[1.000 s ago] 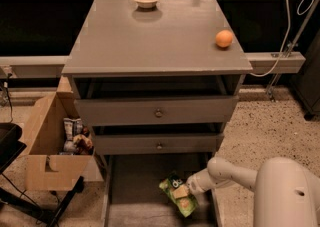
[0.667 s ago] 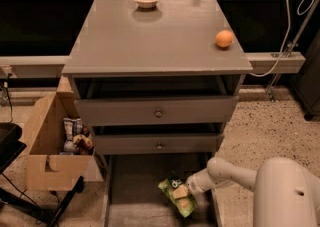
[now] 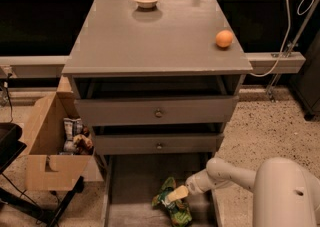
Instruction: Place green rice chip bag into bottom drawer
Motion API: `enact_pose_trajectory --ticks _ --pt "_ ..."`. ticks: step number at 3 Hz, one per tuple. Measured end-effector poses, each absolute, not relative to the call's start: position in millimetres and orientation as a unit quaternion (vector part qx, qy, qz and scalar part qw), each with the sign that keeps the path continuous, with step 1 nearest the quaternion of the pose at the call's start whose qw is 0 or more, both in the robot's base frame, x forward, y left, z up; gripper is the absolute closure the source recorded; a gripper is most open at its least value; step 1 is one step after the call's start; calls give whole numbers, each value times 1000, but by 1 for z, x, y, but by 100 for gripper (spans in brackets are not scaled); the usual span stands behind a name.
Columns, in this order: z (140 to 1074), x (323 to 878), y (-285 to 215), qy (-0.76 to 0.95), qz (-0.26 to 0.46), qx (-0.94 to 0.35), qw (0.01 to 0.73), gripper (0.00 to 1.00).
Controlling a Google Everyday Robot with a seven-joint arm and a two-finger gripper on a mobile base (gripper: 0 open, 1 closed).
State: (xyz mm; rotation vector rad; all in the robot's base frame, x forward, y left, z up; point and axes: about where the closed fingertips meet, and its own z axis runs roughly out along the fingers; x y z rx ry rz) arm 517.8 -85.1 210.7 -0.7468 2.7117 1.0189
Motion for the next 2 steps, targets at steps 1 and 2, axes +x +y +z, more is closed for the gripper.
enact_pose_trajectory --ticks 1,2 --pt "216 514 -86 901 345 -252 79 0" --pt "270 495 -107 896 323 -291 91 0"
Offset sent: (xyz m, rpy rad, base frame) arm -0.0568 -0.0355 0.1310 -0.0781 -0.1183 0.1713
